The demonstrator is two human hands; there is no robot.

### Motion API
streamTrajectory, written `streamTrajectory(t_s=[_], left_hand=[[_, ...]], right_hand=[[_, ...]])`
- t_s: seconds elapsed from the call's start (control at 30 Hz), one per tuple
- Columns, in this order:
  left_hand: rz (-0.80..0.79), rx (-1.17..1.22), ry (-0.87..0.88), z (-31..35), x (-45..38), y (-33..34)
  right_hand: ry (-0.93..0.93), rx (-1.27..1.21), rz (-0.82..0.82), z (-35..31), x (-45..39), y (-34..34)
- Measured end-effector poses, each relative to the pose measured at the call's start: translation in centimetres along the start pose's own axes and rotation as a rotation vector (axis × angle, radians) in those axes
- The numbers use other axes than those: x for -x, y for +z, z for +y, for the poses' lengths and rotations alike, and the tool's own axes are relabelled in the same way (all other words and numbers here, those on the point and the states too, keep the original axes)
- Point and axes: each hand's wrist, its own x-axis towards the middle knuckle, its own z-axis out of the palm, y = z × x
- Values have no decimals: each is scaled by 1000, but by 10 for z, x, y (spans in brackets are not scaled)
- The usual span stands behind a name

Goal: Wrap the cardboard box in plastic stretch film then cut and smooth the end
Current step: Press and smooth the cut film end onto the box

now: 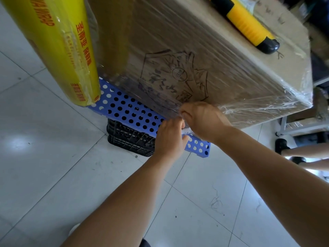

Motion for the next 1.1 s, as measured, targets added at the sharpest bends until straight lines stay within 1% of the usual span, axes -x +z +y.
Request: streamTrajectory(t_s=[0.07, 0.13, 0.2, 0.23, 0.3, 0.37, 0.43, 0.47, 0.53, 0.6, 0.77, 0.83, 0.93, 1.1], left_hand=[[-13, 51, -18, 1, -7, -3], [-60, 99, -40, -2, -15, -11], [-127, 154, -29, -10, -20, -21], [-171, 165, -21, -13, -20, -28], [-266, 190, -24, -16, -19, -36], [-332, 216, -44, -14, -18, -41], [-375, 220, -86, -11, -18, -44], [-389, 215, -105, -10, -19, -44], [-404, 203, -129, -9, -19, -45], [-416, 186, -127, -8, -18, -46], [-423, 168, -104, -7, -19, -50], [-420, 161, -90, -6, -18, -51], [-405, 131, -62, -6, -18, -52], [-418, 135, -63, -5, -16, -54]], right_hand=[[-43, -66, 88, 2, 5, 0], [-83, -131, 219, 2, 16, 1], [-67, -162, 317, -1, 28, 7], [-42, -165, 333, -3, 35, 13], [87, -167, 296, -9, 45, 23], [343, -251, 170, -14, 51, 31], [614, -402, 15, -19, 55, 38], [712, -510, -33, -20, 58, 42], [814, -738, -58, -26, 62, 49], [847, -926, -38, -32, 62, 54], [995, -1136, 98, -41, 47, 57], [1035, -1166, 140, -42, 45, 56], [1042, -1176, 145, -44, 46, 54], [956, -1141, 137, -57, 50, 43]])
